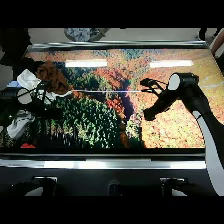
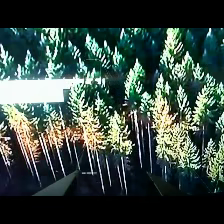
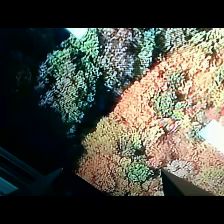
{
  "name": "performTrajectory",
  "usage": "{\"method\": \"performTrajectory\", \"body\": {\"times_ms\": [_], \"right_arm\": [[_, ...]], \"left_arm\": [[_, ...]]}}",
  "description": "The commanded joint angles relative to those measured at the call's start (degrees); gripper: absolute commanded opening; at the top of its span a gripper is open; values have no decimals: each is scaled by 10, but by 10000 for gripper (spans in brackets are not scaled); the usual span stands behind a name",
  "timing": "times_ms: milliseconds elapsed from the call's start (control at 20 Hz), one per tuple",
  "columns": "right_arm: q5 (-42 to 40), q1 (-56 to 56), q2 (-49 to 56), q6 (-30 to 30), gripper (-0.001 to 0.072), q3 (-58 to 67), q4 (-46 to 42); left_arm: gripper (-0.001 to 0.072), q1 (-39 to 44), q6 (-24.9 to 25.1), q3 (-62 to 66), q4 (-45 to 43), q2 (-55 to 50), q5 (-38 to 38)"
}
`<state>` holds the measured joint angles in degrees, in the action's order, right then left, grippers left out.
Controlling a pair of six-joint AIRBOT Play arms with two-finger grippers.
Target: Fold the shirts.
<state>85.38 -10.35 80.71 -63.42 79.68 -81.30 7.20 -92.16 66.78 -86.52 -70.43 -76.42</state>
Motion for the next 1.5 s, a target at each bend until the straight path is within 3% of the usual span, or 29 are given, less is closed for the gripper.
{"method": "performTrajectory", "body": {"times_ms": [0,350,500,700,750,800,850,900,950,1050,1200,1250,1450], "right_arm": [[0,0,0,0,683,0,0],[0,0,0,0,683,0,0],[-2,0,0,0,683,0,0],[-53,0,0,0,682,0,0],[-76,0,0,0,682,0,0],[-97,0,0,0,683,0,0],[-113,0,0,0,684,0,0],[-127,0,0,0,684,0,0],[-137,0,0,0,684,0,0],[-141,0,0,-1,684,0,1],[-123,0,1,0,686,0,7],[-117,0,2,0,704,-1,15],[-76,0,18,0,706,-1,78]], "left_arm": [[506,0,0,0,0,0,0],[507,0,0,-1,9,-5,6],[506,0,0,-1,11,-17,62],[507,0,0,-1,11,-24,64],[520,1,-15,0,26,-24,64],[607,3,-16,0,38,-24,70],[720,3,17,4,33,-24,89],[720,-2,52,11,7,-24,104],[720,-12,54,23,-50,-24,120],[720,-61,5,59,-148,-24,127],[720,-204,-80,71,-155,-27,148],[720,-260,-103,67,-133,-38,153],[720,-419,-100,63,-1,-110,157]]}}
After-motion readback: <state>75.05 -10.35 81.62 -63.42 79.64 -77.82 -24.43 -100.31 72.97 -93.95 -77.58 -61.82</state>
